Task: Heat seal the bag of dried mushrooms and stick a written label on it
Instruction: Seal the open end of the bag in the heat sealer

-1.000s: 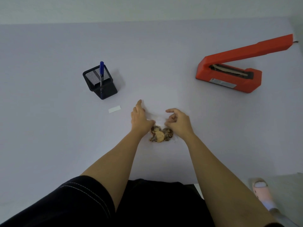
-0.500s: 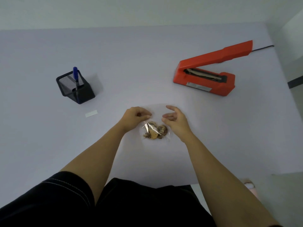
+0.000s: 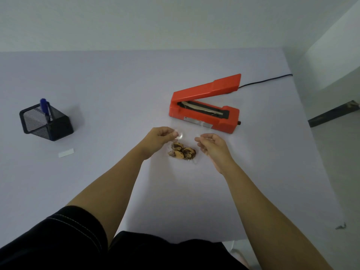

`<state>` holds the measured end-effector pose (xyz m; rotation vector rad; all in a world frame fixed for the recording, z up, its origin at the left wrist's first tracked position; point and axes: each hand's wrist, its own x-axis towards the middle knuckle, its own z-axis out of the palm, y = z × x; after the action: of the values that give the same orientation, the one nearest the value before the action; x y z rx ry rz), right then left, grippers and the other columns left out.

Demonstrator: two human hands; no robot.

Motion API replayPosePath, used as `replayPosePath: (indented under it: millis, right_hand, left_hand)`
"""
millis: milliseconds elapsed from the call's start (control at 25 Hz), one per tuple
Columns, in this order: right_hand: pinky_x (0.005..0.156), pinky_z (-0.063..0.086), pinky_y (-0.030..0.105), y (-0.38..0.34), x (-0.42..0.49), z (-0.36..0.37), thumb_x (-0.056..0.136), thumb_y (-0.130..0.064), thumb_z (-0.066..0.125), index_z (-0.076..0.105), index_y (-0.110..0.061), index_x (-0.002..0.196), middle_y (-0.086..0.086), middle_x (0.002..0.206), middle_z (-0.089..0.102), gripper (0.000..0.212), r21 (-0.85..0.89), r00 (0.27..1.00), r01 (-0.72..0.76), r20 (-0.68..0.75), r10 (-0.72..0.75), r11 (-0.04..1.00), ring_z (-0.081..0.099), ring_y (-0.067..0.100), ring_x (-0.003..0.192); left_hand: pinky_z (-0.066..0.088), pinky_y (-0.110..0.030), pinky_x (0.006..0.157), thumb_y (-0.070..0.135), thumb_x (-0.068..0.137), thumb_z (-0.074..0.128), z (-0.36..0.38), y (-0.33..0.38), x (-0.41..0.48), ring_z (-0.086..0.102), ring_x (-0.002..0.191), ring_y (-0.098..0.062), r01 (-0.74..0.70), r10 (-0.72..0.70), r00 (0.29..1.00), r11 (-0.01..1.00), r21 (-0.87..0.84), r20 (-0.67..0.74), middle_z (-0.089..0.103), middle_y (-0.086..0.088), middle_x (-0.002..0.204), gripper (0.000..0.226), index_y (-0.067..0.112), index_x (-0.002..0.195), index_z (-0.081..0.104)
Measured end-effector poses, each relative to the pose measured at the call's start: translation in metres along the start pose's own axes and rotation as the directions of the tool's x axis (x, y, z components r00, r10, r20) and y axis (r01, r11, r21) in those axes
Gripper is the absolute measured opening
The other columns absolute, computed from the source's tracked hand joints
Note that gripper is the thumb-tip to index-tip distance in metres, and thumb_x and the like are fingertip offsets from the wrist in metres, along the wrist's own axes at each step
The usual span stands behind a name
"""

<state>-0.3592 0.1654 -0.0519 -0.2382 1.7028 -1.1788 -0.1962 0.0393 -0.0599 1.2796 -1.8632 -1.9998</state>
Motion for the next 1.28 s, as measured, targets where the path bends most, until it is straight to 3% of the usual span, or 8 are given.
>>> replayPosePath:
  millis: [320,560,720,840,960,1080,1160,1280]
  right_hand:
    - [0.078,0.053,0.026,-0.027,0.022,-0.036,0.086,-0.014,0.061,0.063,-0.013,0.1,0.007,0.097,0.069,0.014,0.029,0.991,0.032,-0.127,-0.028,0.999,0.068,0.016,0.086]
    - [0.082,0.056,0.039,-0.031,0.029,-0.041,0.077,-0.015,0.069,0.048,-0.024,0.083,-0.001,0.08,0.069,0.023,-0.098,0.962,0.096,-0.245,-0.118,0.991,0.068,0.018,0.08]
    - [0.069,0.053,0.028,-0.037,0.029,-0.044,0.081,-0.023,0.069,0.048,-0.02,0.082,0.001,0.082,0.069,0.021,-0.293,0.945,0.182,-0.211,-0.249,0.939,0.067,0.018,0.077]
    - [0.064,0.048,0.022,-0.054,0.023,-0.047,0.087,-0.029,0.062,0.052,-0.013,0.092,0.001,0.087,0.065,0.019,-0.511,0.83,0.32,-0.254,-0.496,0.798,0.061,0.015,0.076]
    - [0.084,0.045,0.015,-0.093,0.015,-0.044,0.095,-0.022,0.048,0.054,-0.006,0.108,0.007,0.102,0.062,0.021,-0.538,0.562,0.559,-0.314,-0.765,0.631,0.058,0.014,0.094]
    - [0.1,0.038,0.016,-0.136,0.007,-0.039,0.098,-0.015,0.037,0.05,-0.001,0.123,0.011,0.123,0.058,0.031,-0.607,0.395,0.692,-0.135,-0.909,0.391,0.051,0.016,0.116]
    - [0.11,0.034,0.029,-0.153,0.008,-0.035,0.099,-0.017,0.033,0.046,-0.002,0.13,0.013,0.134,0.052,0.037,-0.641,0.376,0.726,0.07,-0.924,0.247,0.045,0.021,0.128]
    - [0.115,0.02,0.036,-0.158,0.014,-0.029,0.1,-0.025,0.029,0.039,-0.008,0.137,0.01,0.148,0.038,0.042,-0.722,0.473,0.686,0.348,-0.809,0.09,0.03,0.021,0.139]
  left_hand:
    - [0.046,-0.015,0.072,0.021,0.095,0.051,0.04,0.023,0.031,0.061,0.076,-0.008,0.0,-0.018,0.99,0.992,-0.124,-0.138,0.066,-0.002,0.085,0.019,0.008,0.091,0.064]
    - [0.046,-0.026,0.074,0.016,0.091,0.052,0.057,0.03,0.045,0.057,0.071,-0.014,0.054,-0.137,0.938,0.965,-0.258,-0.317,0.063,-0.003,0.074,0.018,0.008,0.081,0.064]
    - [0.048,-0.023,0.067,0.018,0.09,0.058,0.058,0.03,0.049,0.059,0.068,-0.012,0.047,-0.14,0.919,0.967,-0.252,-0.368,0.065,-0.002,0.074,0.018,0.009,0.08,0.069]
    - [0.047,-0.022,0.063,0.021,0.09,0.06,0.057,0.03,0.052,0.057,0.063,-0.012,0.068,-0.162,0.914,0.965,-0.253,-0.372,0.064,-0.002,0.071,0.021,0.006,0.078,0.069]
    - [0.047,-0.025,0.064,0.025,0.088,0.062,0.053,0.026,0.058,0.054,0.065,-0.017,0.1,-0.198,0.904,0.959,-0.264,-0.379,0.061,-0.007,0.072,0.029,-0.003,0.083,0.068]
    - [0.045,-0.025,0.061,0.024,0.089,0.061,0.053,0.024,0.06,0.053,0.061,-0.014,0.129,-0.229,0.892,0.956,-0.265,-0.391,0.061,-0.003,0.067,0.03,-0.004,0.085,0.068]
    - [0.045,-0.025,0.06,0.024,0.089,0.061,0.054,0.025,0.06,0.052,0.061,-0.014,0.133,-0.23,0.89,0.957,-0.257,-0.394,0.06,-0.003,0.066,0.03,-0.005,0.086,0.068]
    - [0.046,-0.025,0.06,0.025,0.088,0.061,0.053,0.024,0.061,0.053,0.062,-0.015,0.139,-0.231,0.886,0.959,-0.247,-0.401,0.062,-0.005,0.069,0.033,-0.008,0.088,0.067]
